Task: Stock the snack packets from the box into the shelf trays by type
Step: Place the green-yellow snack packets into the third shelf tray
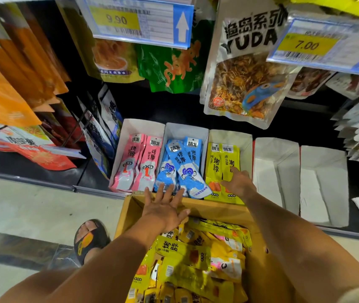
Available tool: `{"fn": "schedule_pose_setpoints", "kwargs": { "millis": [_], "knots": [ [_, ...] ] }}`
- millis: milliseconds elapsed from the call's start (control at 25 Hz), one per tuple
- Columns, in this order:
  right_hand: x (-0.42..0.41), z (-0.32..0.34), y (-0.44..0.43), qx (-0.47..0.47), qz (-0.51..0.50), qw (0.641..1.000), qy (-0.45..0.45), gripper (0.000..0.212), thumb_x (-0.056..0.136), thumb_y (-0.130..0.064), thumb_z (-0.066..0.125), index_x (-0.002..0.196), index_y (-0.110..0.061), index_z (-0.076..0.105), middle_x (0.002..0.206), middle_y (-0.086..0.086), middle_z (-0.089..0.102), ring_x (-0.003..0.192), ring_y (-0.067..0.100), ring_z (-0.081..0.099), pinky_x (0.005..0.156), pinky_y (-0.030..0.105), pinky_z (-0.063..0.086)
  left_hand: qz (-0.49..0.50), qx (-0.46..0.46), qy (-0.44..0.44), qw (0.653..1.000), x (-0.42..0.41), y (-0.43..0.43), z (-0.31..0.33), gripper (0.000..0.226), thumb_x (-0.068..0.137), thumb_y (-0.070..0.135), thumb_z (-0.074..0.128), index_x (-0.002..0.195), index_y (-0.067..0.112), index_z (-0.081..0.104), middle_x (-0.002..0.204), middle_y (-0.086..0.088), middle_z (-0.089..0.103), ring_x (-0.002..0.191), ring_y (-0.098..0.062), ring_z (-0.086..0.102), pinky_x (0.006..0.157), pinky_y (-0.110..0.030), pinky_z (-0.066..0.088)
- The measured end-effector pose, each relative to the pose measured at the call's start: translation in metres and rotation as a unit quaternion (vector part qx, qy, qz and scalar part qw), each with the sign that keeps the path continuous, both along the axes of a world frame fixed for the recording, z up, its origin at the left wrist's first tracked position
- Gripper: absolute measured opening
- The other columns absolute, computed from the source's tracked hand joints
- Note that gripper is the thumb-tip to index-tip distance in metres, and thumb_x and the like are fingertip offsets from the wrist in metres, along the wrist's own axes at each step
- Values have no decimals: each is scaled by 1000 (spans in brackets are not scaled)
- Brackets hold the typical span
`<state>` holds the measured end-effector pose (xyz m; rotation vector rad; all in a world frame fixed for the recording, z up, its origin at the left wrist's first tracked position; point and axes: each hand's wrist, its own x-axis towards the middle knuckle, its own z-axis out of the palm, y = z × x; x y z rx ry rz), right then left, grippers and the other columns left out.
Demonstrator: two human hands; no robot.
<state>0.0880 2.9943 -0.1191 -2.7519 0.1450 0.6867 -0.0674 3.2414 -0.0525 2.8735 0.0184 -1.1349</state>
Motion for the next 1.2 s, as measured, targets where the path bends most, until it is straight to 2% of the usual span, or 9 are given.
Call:
{"fn": "schedule_pose_setpoints", "kwargs": {
  "millis": [320, 440, 600, 720, 800, 880, 1040, 1120, 1200],
  "knots": [
    [-14, 37, -1, 2, 44, 998, -35, 79, 85, -53, 70, 151, -25, 36, 145, 12, 40, 129, 32, 48, 97, 45, 52, 1, -16, -14, 1000, -4, 1, 5, 75, 99, 73, 10, 158, 39, -21, 167, 2, -25, 153, -29, -27, 119, -67, -14],
    [-26, 58, 3, 13, 74, 995, -59, 79, 83, -54, 72, 149, -27, 38, 145, 10, 42, 129, 32, 49, 98, 47, 52, -2, -23, -20, 1000, -6, 4, 9, 72, 100, 71, 13, 158, 41, -18, 168, 3, -23, 153, -28, -25, 120, -65, -14],
    [-55, 80, 18, 42, 130, 984, -118, 80, 85, -54, 70, 151, -32, 32, 150, 5, 40, 131, 29, 49, 98, 46, 53, -13, -22, -33, 999, -13, 18, 15, 68, 103, 67, 20, 159, 46, -13, 168, 5, -24, 154, -28, -26, 121, -64, -14],
    [-85, 92, 33, 88, 186, 969, -137, 72, 91, -43, 66, 152, -32, 29, 150, 1, 38, 129, 20, 50, 91, 39, 55, 1, -8, -42, 999, -23, 42, 13, 70, 102, 67, 25, 158, 47, -13, 168, 6, -24, 155, -28, -23, 122, -65, -10],
    [-108, 94, 41, 90, 220, 962, -136, 62, 92, -41, 64, 146, -35, 35, 140, -4, 44, 119, 17, 56, 83, 39, 57, 14, -2, -48, 999, -31, 57, 11, 74, 101, 67, 29, 158, 48, -14, 168, 6, -24, 155, -29, -22, 122, -65, -7],
    [-132, 88, 49, 75, 276, 949, -133, 43, 92, -43, 61, 132, -37, 44, 125, -10, 48, 105, 13, 59, 75, 37, 56, 28, -4, -52, 998, -39, 69, 9, 77, 102, 64, 34, 158, 47, -16, 168, 5, -24, 154, -32, -23, 123, -63, -6],
    [-164, 51, 55, 8, 364, 931, -31, 17, 93, -42, 53, 108, -35, 57, 109, -10, 61, 107, 18, 61, 75, 34, 53, 34, -10, -47, 998, -45, 78, 5, 86, 102, 52, 46, 157, 46, -20, 167, 2, -27, 154, -32, -24, 126, -58, -2],
    [-172, 23, 49, -19, 339, 939, 57, 22, 91, -40, 55, 111, -34, 61, 116, -6, 65, 112, 21, 61, 82, 36, 54, 31, -16, -38, 999, -43, 78, 4, 92, 101, 49, 51, 156, 45, -22, 167, 1, -28, 153, -33, -25, 126, -56, -3],
    [-180, -5, 39, -28, 287, 947, 140, 40, 89, -37, 60, 129, -31, 57, 133, -1, 59, 120, 23, 58, 91, 37, 53, 30, -17, -32, 999, -41, 78, 5, 95, 100, 48, 53, 156, 44, -23, 166, 1, -29, 153, -32, -25, 127, -55, -3]
  ]
}}
